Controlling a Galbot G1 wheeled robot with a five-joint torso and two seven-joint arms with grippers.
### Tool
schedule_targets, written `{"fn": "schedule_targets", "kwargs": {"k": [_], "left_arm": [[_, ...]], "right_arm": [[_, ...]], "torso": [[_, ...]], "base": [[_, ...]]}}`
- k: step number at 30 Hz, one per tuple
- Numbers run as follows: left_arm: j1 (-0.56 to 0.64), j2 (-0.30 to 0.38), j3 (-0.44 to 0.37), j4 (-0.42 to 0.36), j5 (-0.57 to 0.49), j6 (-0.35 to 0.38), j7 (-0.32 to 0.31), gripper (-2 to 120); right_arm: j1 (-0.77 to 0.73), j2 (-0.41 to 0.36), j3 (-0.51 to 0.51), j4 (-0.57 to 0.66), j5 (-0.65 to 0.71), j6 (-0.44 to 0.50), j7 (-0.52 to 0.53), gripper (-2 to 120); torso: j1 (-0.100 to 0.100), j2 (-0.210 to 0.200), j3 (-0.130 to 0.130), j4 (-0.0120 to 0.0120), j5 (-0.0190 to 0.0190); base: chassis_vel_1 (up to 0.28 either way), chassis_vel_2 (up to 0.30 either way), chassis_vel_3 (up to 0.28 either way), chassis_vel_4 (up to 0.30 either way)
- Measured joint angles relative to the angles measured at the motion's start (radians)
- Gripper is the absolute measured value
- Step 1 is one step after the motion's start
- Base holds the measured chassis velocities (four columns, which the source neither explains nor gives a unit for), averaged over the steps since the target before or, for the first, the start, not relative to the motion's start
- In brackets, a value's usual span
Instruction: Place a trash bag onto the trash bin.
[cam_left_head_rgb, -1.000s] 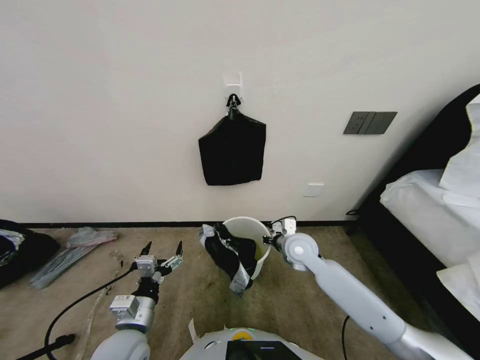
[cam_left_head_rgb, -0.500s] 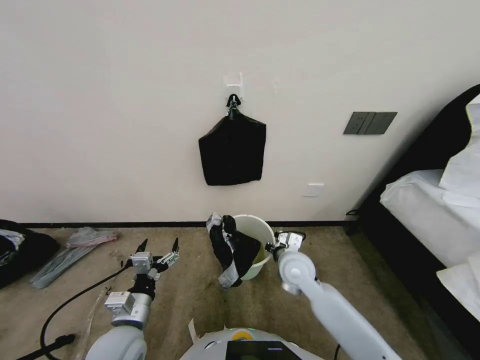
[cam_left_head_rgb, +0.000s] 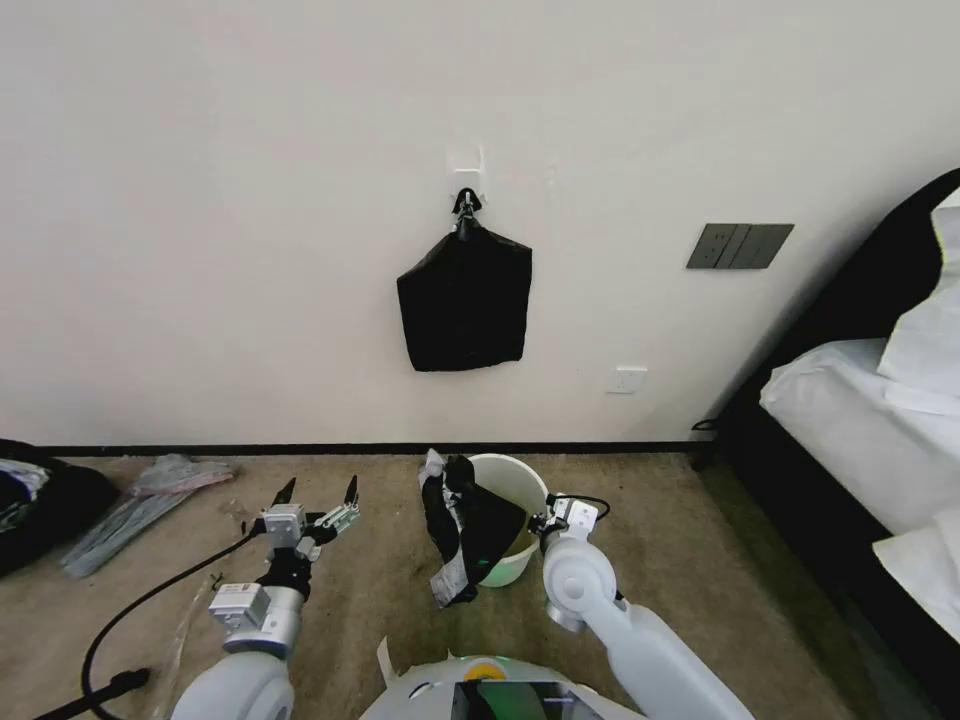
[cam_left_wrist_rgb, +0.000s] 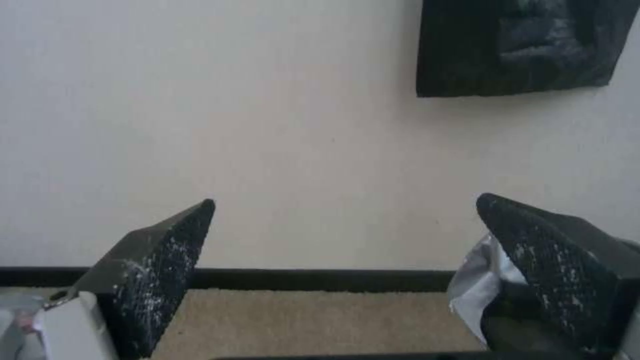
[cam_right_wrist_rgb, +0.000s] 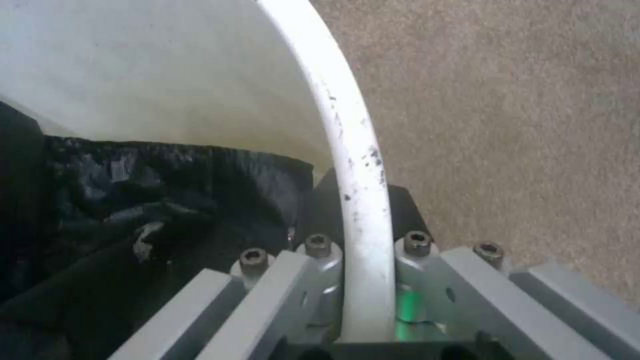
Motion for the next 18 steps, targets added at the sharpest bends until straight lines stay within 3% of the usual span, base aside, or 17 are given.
{"fn": "schedule_targets", "kwargs": {"k": [5, 18], "left_arm": [[-0.002, 0.002, 0.005, 0.002, 0.0, -0.001, 0.0, 100], [-0.01, 0.003, 0.01, 0.013, -0.001, 0.0, 0.0, 100]], "right_arm": [[-0.001, -0.005, 0.007, -0.004, 0.0, -0.005, -0.006, 4], [-0.02, -0.076, 0.036, 0.109, -0.072, -0.034, -0.034, 50]], "torso": [[0.0, 0.0, 0.0, 0.0002, 0.0003], [0.0, 0.0, 0.0, 0.0002, 0.0004]], "base": [[0.0, 0.0, 0.0, 0.0], [0.0, 0.0, 0.0, 0.0]]}}
